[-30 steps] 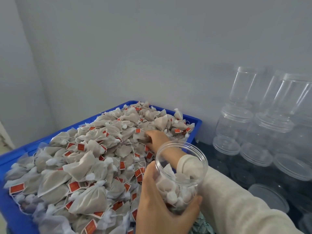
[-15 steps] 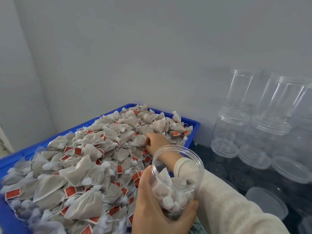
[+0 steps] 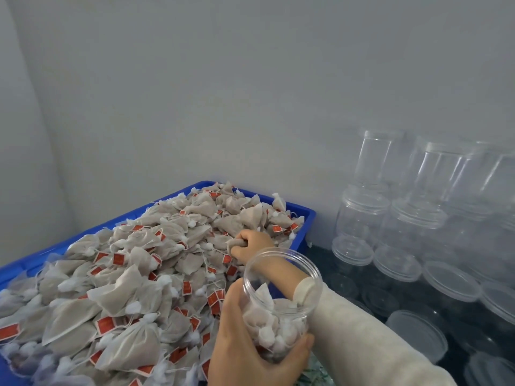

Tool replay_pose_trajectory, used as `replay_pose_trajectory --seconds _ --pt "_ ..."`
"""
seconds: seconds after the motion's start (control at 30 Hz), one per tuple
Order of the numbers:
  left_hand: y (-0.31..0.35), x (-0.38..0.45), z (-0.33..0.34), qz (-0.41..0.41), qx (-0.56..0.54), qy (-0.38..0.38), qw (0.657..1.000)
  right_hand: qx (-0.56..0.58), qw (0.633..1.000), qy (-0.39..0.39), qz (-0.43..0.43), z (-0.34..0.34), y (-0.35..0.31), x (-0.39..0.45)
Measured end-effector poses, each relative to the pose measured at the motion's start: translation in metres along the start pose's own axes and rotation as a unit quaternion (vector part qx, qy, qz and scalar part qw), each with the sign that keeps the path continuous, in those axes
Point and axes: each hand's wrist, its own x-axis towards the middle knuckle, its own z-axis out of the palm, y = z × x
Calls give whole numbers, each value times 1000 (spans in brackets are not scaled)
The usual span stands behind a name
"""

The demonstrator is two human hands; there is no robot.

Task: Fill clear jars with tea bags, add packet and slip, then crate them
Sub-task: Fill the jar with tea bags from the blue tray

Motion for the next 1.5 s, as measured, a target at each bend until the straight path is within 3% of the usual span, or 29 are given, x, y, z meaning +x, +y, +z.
replay_pose_trajectory --seconds 0.4,0.63,0.83,1.03,1.1,1.23,1.33,1.43,1.5 --pt "1 -1 0 60 10 19 998 247 966 29 -64 -96 -34 -72" --pt "0 2 0 50 -17 0 999 307 941 32 -136 -139 -76 -114" --pt "0 2 -1 48 -25 3 999 235 966 9 -107 -145 -80 -138" --pt "-4 5 -1 39 -55 -49 997 28 995 -52 -79 -130 -74 -153" --pt "-3 6 -1 42 -51 -64 996 -48 992 -64 -95 -125 -76 -157" --pt "3 1 4 36 -37 -22 998 -136 979 -91 -125 -118 -81 -163" --pt "2 2 3 1 -55 -10 998 -177 965 -131 -142 -114 -85 -162" --pt "1 5 2 -7 -67 -55 996 -207 953 -164 -146 -111 -89 -158" --pt "1 7 5 -42 -82 -29 995 -235 942 -187 -150 -110 -92 -155"
